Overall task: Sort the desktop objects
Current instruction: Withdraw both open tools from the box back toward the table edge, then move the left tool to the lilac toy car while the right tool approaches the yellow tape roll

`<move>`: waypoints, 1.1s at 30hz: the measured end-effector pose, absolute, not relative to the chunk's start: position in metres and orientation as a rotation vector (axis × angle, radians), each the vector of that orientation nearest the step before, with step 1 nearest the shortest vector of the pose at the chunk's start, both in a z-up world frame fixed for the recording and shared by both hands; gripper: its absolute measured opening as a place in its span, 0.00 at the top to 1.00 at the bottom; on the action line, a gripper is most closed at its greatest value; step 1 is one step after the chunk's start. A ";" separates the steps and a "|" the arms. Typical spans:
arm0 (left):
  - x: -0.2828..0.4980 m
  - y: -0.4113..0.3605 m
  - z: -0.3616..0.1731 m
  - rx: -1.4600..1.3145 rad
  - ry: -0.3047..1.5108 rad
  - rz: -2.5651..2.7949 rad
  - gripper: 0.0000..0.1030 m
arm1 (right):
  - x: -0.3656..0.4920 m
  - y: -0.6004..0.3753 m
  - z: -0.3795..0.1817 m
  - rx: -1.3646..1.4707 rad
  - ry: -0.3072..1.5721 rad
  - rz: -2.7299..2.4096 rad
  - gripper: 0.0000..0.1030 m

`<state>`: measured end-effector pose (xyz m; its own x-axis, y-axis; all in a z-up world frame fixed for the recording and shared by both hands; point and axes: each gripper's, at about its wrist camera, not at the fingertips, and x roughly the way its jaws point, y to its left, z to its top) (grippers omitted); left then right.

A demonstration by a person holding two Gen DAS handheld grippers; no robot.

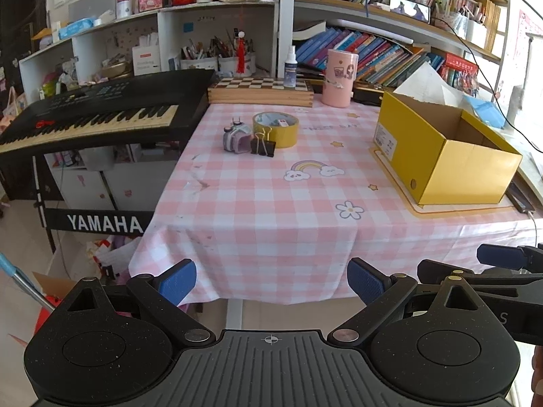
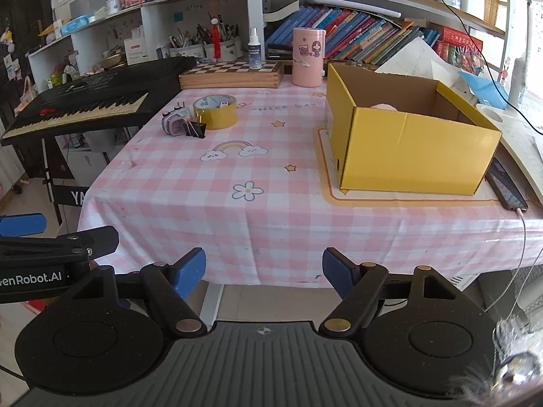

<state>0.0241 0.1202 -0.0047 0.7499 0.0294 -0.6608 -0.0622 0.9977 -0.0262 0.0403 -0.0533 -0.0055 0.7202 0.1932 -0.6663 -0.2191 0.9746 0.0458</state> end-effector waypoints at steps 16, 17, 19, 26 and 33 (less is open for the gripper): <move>0.038 0.129 -0.008 -0.044 0.733 0.055 0.05 | 0.060 -0.035 -0.006 -0.069 0.727 0.248 0.36; 0.040 0.130 -0.008 -0.044 0.734 0.059 0.05 | 0.063 -0.034 -0.006 -0.069 0.728 0.253 0.36; 0.045 0.132 -0.010 -0.044 0.737 0.068 0.05 | 0.071 -0.032 -0.008 -0.072 0.729 0.262 0.36; 0.074 0.142 -0.010 -0.061 0.720 0.096 0.06 | 0.110 -0.023 -0.012 -0.069 0.740 0.306 0.37; 0.119 0.145 -0.009 -0.060 0.722 0.111 0.06 | 0.164 -0.017 -0.008 -0.063 0.726 0.332 0.37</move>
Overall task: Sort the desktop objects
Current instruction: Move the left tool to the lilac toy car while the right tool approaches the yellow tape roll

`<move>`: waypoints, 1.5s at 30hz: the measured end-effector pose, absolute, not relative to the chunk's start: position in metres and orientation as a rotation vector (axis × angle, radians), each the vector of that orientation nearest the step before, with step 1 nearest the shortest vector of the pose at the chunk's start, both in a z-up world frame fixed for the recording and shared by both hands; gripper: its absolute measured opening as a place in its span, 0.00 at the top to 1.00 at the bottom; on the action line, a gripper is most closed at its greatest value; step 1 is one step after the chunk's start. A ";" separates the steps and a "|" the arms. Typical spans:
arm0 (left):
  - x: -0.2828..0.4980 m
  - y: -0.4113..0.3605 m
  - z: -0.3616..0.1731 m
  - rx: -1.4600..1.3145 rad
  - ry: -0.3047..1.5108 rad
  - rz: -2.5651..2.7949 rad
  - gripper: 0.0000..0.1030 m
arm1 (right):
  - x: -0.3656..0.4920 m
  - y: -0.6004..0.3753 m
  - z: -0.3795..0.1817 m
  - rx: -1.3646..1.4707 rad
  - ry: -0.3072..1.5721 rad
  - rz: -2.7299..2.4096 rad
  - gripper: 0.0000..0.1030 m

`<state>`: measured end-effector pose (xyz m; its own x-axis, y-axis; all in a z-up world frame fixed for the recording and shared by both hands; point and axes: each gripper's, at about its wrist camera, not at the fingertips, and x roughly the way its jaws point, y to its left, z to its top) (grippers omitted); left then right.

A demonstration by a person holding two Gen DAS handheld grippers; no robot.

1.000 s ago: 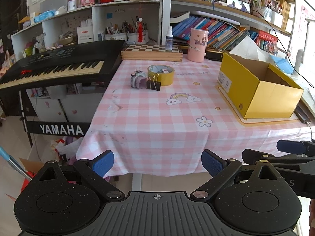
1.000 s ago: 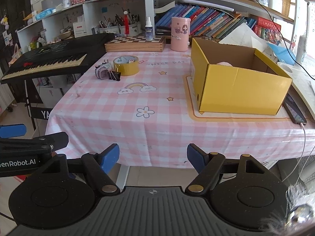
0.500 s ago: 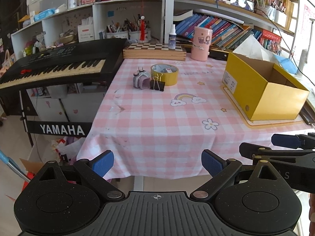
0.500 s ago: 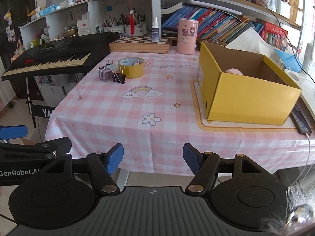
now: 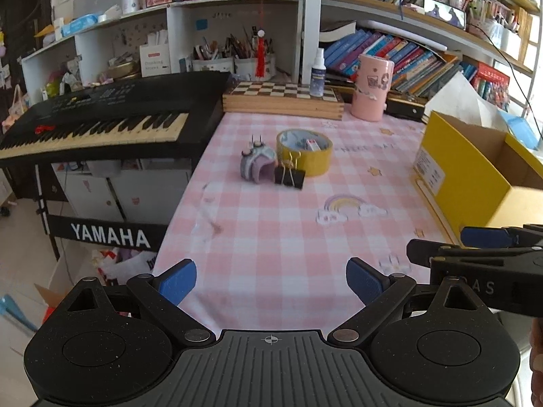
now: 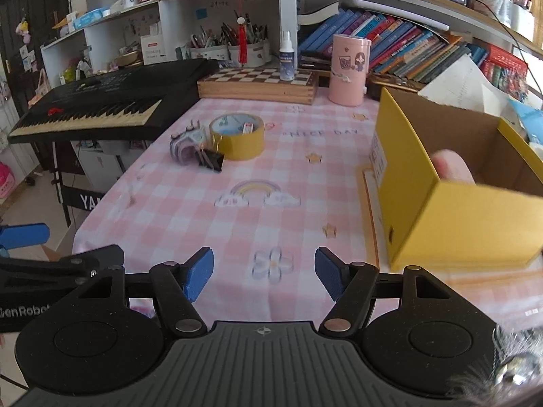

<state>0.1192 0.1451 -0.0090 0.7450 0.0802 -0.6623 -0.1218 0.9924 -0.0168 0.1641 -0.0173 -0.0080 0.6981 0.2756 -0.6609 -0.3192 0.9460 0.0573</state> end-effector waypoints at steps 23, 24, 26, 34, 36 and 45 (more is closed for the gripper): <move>0.264 0.183 -0.032 -0.086 0.728 0.204 0.29 | 0.305 0.000 -0.006 -0.058 0.729 0.414 0.36; 0.270 0.185 -0.033 -0.088 0.728 0.202 0.29 | 0.309 0.001 -0.006 -0.058 0.727 0.415 0.36; 0.283 0.187 -0.035 -0.089 0.727 0.192 0.29 | 0.319 0.003 -0.005 -0.057 0.726 0.417 0.36; 0.329 0.186 -0.056 -0.067 0.812 0.156 0.39 | 0.349 0.012 -0.007 -0.053 0.732 0.427 0.36; 0.335 0.188 -0.060 -0.084 0.813 0.166 0.40 | 0.356 0.013 -0.007 -0.053 0.736 0.431 0.36; 0.345 0.187 -0.071 -0.075 0.857 0.134 0.50 | 0.378 0.033 -0.017 -0.077 0.779 0.479 0.31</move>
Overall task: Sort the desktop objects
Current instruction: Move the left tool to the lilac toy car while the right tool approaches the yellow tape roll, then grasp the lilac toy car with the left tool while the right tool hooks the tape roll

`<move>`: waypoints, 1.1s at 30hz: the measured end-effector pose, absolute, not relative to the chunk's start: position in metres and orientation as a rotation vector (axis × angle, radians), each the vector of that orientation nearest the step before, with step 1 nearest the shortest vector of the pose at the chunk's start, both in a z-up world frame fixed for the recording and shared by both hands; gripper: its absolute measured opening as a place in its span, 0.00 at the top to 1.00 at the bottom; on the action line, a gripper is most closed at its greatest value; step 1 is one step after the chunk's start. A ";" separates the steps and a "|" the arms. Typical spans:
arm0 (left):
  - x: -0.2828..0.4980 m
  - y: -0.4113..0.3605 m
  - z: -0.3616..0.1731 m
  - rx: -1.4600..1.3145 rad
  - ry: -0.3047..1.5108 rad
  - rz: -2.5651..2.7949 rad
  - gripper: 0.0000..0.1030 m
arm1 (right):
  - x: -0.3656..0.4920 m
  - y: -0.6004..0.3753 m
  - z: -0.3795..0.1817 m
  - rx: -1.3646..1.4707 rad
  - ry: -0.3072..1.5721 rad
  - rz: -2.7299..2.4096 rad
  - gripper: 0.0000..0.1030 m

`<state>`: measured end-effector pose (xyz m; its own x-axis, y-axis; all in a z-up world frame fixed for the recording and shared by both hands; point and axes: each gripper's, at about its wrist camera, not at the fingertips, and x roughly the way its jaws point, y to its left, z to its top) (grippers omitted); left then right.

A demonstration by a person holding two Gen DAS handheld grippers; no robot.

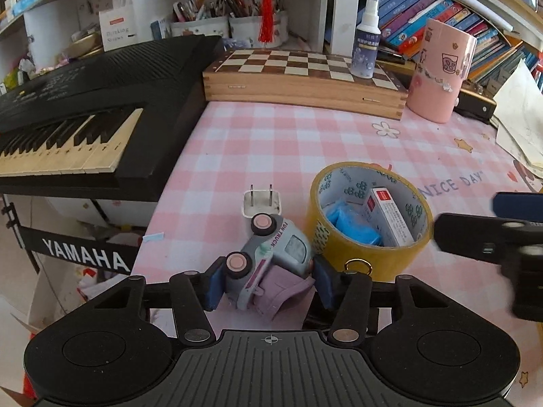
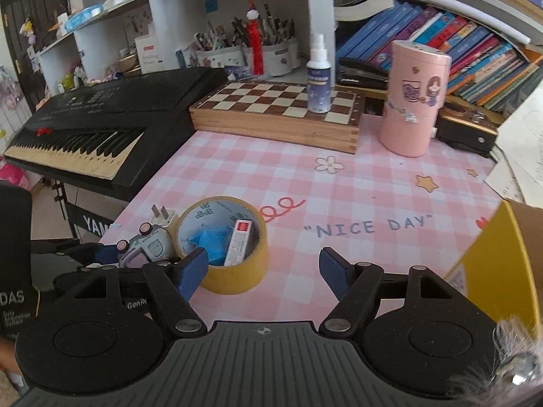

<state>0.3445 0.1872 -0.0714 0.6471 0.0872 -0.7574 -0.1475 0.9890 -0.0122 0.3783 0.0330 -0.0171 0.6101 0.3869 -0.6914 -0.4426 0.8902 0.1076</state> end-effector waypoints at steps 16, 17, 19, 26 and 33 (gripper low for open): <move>0.286 0.207 -0.046 -0.188 0.830 0.191 0.51 | 0.412 0.099 -0.049 -0.209 0.826 0.543 0.10; 0.285 0.207 -0.046 -0.189 0.830 0.190 0.51 | 0.414 0.101 -0.052 -0.213 0.830 0.541 0.10; 0.282 0.206 -0.045 -0.186 0.830 0.188 0.51 | 0.420 0.105 -0.057 -0.220 0.843 0.533 0.10; 0.275 0.204 -0.039 -0.200 0.805 0.170 0.51 | 0.426 0.097 -0.061 -0.167 0.849 0.529 0.18; 0.265 0.202 -0.025 -0.223 0.749 0.145 0.51 | 0.409 0.069 -0.026 -0.090 0.759 0.513 0.18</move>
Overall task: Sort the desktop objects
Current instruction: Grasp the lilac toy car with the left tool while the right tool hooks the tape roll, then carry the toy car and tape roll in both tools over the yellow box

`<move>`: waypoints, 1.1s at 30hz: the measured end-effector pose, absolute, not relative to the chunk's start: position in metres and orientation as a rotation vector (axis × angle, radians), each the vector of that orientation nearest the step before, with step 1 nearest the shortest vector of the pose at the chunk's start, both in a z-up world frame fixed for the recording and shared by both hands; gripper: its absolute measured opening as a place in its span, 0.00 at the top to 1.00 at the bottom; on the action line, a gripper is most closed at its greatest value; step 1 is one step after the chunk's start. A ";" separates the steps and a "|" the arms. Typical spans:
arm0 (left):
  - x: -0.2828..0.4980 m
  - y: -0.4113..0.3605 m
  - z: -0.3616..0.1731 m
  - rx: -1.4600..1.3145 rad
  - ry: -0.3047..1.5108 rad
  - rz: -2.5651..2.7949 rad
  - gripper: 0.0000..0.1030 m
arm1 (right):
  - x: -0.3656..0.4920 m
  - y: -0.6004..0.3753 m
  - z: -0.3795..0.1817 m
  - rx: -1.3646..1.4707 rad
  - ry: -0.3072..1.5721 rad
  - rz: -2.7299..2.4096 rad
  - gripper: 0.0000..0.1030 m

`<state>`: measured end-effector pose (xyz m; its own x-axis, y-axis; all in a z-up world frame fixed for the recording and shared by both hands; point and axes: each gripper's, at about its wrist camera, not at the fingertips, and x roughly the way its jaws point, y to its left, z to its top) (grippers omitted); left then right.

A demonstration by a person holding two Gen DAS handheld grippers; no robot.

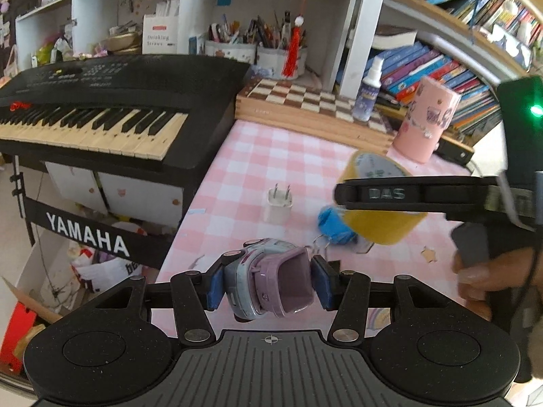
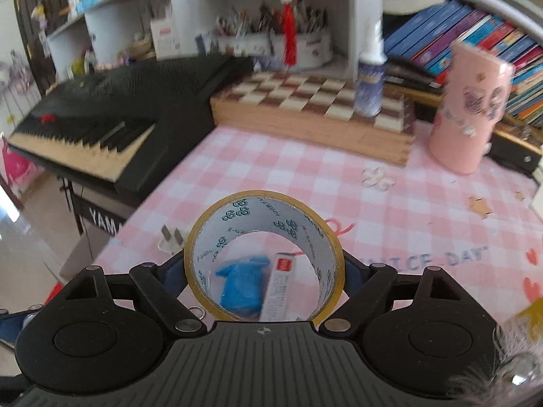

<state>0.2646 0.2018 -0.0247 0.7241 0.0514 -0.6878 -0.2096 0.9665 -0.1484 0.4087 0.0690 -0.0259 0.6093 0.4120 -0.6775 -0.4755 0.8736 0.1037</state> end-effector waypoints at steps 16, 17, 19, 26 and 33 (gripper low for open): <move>0.197 0.189 0.016 -0.246 0.654 0.037 0.51 | 0.290 0.004 0.015 -0.022 0.740 0.437 0.18; 0.190 0.188 0.020 -0.255 0.637 0.028 0.51 | 0.281 0.002 0.017 -0.020 0.742 0.429 0.18; 0.178 0.188 0.024 -0.278 0.618 0.007 0.51 | 0.265 -0.001 0.021 -0.028 0.734 0.417 0.18; 0.142 0.178 0.021 -0.280 0.652 -0.081 0.51 | 0.216 -0.015 0.027 0.013 0.744 0.367 0.18; 0.100 0.174 0.016 -0.286 0.678 -0.131 0.51 | 0.159 -0.017 0.024 0.031 0.752 0.338 0.18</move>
